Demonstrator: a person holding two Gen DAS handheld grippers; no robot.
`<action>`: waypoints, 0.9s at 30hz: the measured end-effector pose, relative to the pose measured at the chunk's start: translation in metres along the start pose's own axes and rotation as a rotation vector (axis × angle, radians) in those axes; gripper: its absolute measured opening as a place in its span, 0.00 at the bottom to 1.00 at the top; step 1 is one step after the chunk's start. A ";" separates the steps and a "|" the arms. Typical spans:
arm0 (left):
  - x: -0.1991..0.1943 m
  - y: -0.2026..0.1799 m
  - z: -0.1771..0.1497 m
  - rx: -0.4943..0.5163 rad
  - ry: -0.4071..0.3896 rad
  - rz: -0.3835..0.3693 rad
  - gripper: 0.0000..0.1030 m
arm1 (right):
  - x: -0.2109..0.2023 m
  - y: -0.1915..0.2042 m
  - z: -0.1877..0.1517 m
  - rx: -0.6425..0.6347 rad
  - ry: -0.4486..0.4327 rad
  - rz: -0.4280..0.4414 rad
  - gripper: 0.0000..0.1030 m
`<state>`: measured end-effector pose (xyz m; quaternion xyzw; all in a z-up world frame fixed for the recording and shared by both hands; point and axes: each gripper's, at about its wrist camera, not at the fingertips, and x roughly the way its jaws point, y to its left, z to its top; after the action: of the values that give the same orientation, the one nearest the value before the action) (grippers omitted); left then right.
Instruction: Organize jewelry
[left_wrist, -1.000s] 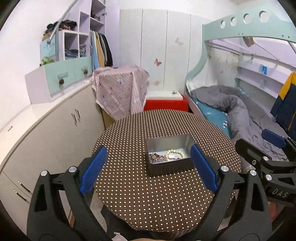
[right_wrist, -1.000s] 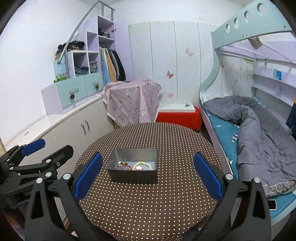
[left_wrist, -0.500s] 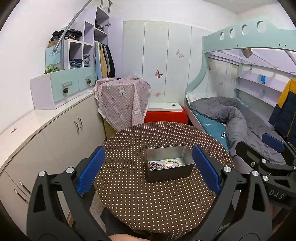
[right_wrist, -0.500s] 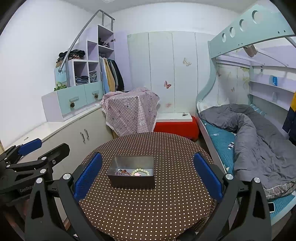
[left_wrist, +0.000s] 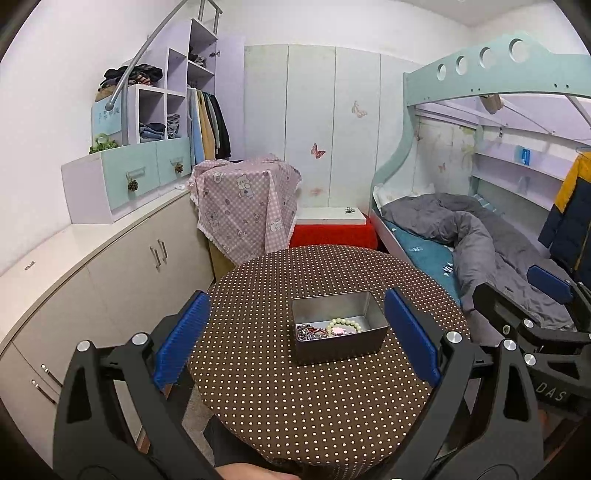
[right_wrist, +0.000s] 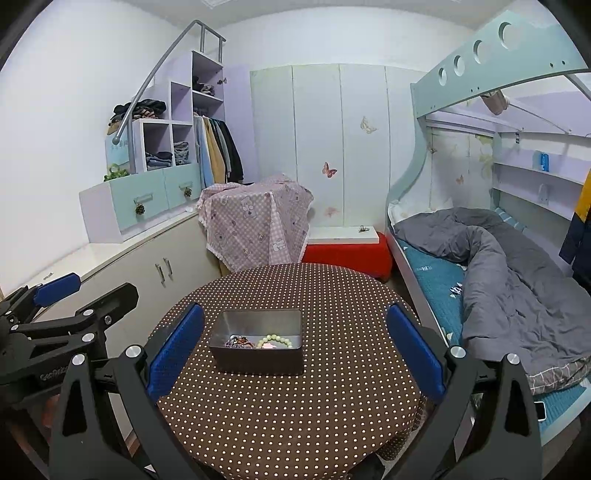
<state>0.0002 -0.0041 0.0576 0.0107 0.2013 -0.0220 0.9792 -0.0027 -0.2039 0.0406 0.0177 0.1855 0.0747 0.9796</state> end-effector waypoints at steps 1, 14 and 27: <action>0.001 -0.001 0.000 0.002 0.002 0.000 0.90 | 0.001 0.000 -0.001 0.001 0.003 0.000 0.92; 0.007 -0.005 -0.002 0.014 0.026 0.009 0.90 | 0.003 -0.003 -0.002 0.019 0.016 0.008 0.92; 0.008 -0.008 -0.003 0.023 0.028 0.018 0.91 | 0.006 -0.007 -0.002 0.030 0.025 0.014 0.92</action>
<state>0.0057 -0.0119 0.0513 0.0238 0.2145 -0.0152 0.9763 0.0029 -0.2098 0.0358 0.0330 0.1987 0.0791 0.9763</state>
